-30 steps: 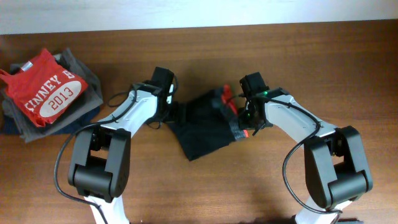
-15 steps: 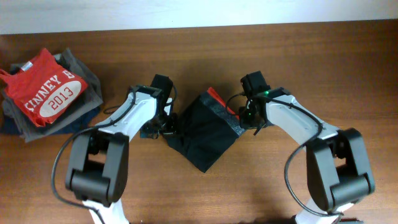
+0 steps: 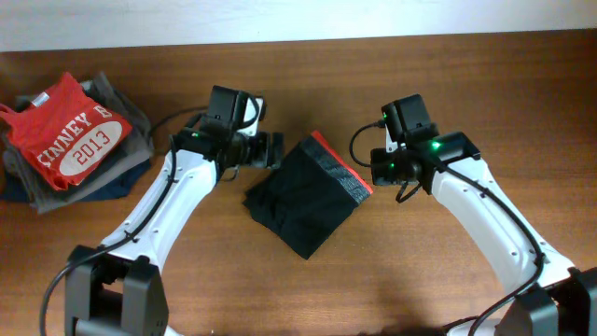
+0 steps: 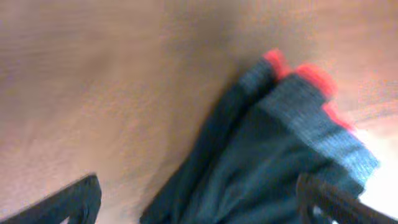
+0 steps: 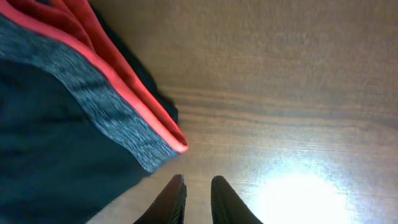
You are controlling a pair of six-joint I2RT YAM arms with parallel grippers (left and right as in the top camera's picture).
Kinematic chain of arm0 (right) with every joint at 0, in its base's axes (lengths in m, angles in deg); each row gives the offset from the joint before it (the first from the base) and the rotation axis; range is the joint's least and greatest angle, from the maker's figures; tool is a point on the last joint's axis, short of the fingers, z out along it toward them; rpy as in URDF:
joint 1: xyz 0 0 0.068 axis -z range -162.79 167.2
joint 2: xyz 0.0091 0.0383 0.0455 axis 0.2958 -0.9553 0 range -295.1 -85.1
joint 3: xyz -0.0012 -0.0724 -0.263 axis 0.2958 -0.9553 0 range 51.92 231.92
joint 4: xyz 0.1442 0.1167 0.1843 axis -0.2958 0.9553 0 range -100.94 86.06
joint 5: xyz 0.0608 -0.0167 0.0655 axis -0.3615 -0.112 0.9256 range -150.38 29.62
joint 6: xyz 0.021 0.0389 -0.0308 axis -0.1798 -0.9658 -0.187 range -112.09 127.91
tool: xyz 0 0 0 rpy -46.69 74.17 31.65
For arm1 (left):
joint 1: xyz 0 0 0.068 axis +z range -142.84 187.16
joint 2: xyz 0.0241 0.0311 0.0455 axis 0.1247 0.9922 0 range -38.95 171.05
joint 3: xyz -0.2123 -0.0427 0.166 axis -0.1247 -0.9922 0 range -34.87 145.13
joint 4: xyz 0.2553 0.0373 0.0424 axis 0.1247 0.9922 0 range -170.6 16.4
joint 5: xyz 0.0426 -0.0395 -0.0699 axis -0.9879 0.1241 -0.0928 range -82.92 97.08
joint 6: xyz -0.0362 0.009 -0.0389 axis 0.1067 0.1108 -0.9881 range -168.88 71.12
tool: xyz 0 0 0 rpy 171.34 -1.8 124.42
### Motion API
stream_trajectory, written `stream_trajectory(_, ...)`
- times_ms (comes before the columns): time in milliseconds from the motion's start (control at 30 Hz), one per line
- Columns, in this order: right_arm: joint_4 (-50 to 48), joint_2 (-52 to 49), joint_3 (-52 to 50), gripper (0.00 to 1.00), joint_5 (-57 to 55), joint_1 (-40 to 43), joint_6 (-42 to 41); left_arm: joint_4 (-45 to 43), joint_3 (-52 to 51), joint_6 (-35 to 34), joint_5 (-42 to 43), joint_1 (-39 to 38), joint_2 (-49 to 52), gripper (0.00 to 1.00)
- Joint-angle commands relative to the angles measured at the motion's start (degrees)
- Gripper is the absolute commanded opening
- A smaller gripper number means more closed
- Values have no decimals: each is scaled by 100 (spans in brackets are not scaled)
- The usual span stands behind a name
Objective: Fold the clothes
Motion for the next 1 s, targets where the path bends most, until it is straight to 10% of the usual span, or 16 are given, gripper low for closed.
stream_trajectory(0, 90, 13, 50, 20, -50, 26, 17, -334, 7, 560, 885, -11, 328, 99)
stream_trajectory(733, 212, 13, 50, 19, -55, 26, 20, -1519, 28, 680, 1847, -101, 2267, 98)
stream_trajectory(967, 212, 13, 50, 20, -55, 26, 20, -1486, 28, 662, 2122, -146, 2549, 69)
